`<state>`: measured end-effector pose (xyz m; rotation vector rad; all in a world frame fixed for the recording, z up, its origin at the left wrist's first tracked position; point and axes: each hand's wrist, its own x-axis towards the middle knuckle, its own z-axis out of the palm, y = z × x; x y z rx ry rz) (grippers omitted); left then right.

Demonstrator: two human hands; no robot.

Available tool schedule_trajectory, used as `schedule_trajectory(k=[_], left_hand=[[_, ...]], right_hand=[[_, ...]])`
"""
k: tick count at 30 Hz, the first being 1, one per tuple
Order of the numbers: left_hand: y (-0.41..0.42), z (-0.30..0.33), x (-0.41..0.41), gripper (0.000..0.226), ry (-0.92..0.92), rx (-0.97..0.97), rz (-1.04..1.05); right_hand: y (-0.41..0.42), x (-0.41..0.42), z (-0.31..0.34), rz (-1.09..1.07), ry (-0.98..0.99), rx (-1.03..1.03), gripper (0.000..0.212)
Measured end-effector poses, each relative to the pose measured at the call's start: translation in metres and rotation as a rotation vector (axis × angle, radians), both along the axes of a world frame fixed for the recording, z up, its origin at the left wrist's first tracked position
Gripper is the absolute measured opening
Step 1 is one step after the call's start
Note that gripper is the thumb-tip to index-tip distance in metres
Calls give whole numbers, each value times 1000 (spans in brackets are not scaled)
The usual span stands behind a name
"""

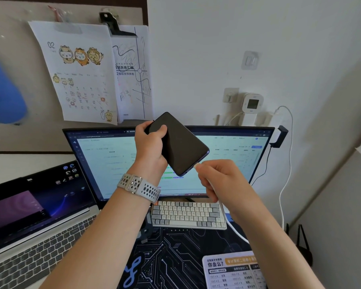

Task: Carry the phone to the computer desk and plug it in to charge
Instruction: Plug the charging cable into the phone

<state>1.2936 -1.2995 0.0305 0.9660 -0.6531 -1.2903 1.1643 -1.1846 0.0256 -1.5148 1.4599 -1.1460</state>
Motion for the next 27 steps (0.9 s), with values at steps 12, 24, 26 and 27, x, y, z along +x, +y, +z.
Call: schedule_trajectory(k=[12, 24, 26, 27], left_hand=[[0, -1, -2, 37, 8, -47, 19], [5, 8, 10, 40, -97, -165, -155], [11, 8, 9, 59, -109, -208, -211], [14, 7, 9, 65, -112, -223, -260]], right_hand=[[1, -2, -3, 26, -28, -6, 40], [-2, -3, -52, 273, -158, 202, 31], [2, 6, -67, 261, -224, 214, 29], [4, 9, -73, 253, -242, 214, 29]])
